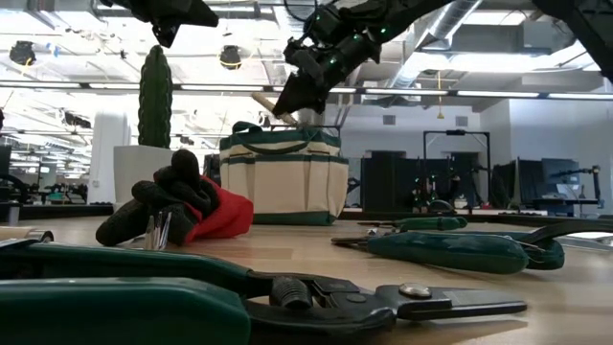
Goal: Pick & Place Garden tools in Gardening bag
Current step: Put the left trowel into the gardening bag
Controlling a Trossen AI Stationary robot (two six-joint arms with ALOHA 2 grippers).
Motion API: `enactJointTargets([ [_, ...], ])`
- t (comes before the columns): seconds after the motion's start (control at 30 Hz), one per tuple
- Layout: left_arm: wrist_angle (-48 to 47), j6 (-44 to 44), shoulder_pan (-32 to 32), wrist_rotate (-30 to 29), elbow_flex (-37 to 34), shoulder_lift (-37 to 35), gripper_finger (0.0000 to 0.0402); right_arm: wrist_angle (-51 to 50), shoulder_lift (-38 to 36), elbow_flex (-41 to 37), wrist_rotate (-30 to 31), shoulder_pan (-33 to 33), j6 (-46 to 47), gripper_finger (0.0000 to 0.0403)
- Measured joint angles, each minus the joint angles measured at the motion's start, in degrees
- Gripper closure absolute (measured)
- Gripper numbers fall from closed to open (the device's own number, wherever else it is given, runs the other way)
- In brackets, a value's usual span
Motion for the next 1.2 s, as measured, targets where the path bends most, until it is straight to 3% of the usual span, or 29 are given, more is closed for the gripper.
enactJointTargets([
  [1.2,0.00,-0.42,0.00,0.02,0.00,-0.02,0.0398,-6.69,1.61,-0.01,0.28,0.63,1.94,0.0345],
])
